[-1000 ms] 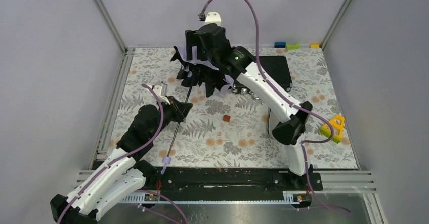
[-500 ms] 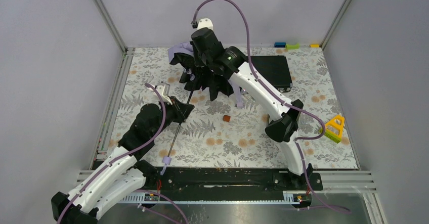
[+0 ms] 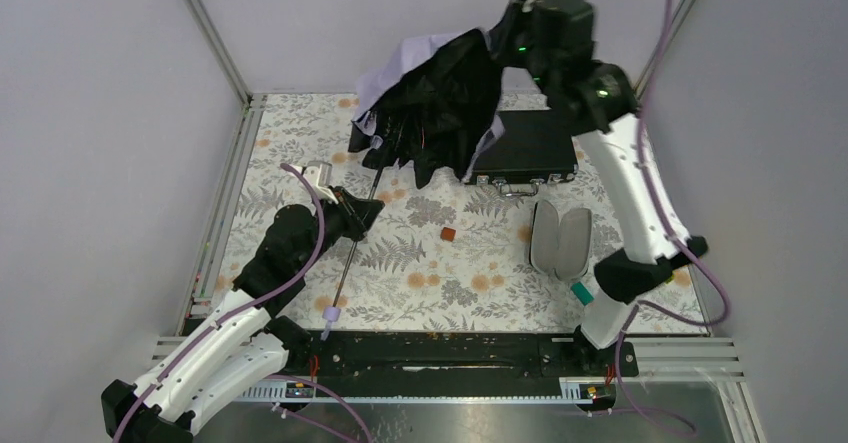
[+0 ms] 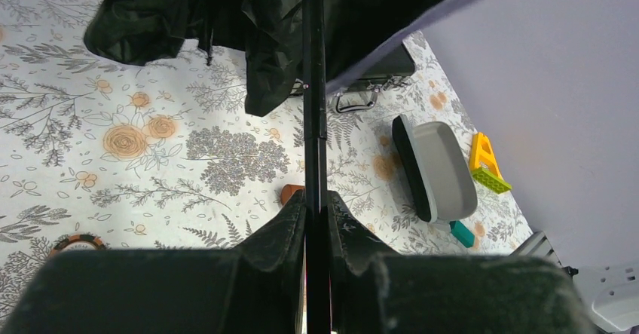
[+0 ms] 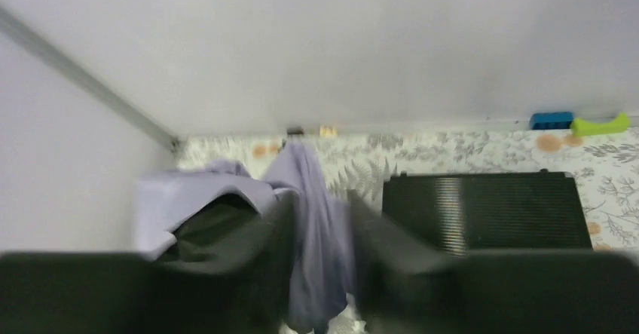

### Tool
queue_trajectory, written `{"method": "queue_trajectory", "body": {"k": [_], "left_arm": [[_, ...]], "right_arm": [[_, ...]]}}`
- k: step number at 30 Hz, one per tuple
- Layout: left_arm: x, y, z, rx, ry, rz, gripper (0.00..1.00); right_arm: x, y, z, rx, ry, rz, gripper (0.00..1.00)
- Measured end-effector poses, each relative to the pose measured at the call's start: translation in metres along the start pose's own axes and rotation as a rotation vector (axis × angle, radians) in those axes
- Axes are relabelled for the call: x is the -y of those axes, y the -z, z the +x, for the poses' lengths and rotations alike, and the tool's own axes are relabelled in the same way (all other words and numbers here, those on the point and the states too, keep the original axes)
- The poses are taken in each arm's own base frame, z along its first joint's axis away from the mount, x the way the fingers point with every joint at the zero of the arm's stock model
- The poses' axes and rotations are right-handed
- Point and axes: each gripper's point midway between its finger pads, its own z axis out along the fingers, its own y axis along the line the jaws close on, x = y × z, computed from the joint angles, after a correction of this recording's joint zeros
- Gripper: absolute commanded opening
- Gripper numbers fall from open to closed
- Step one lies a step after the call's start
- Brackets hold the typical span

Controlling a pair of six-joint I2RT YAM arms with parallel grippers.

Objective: Open the umbrella

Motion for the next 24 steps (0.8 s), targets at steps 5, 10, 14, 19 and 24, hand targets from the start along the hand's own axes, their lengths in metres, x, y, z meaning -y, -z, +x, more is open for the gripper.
{"method": "queue_trajectory", "body": {"k": [5,10,14,19,24], "left_arm": [[0.002,0.001,0.003,-0.013,0.000,0.010,0.00],[0.000,0.001,0.007,-0.029,0.009,0.000,0.00],[0.001,0.002,0.006,-0.025,0.019,0.005,0.00],[0.002,0.002,0.005,-0.024,0.030,0.009,0.00],[0.006,0.004,0.003,-0.016,0.037,0.023,0.00]], "right_arm": [[0.043,0.061,-0.072,0.208,-0.056,0.050,0.83],[0.048,0.099,-0.063,0.244,-0.051,-0.003,0.90],[0.055,0.100,-0.001,0.173,-0.074,-0.060,0.90],[0.055,0.104,0.075,0.097,-0.193,-0.170,0.84],[0.036,0.113,0.114,0.080,-0.351,-0.334,0.84]]}}
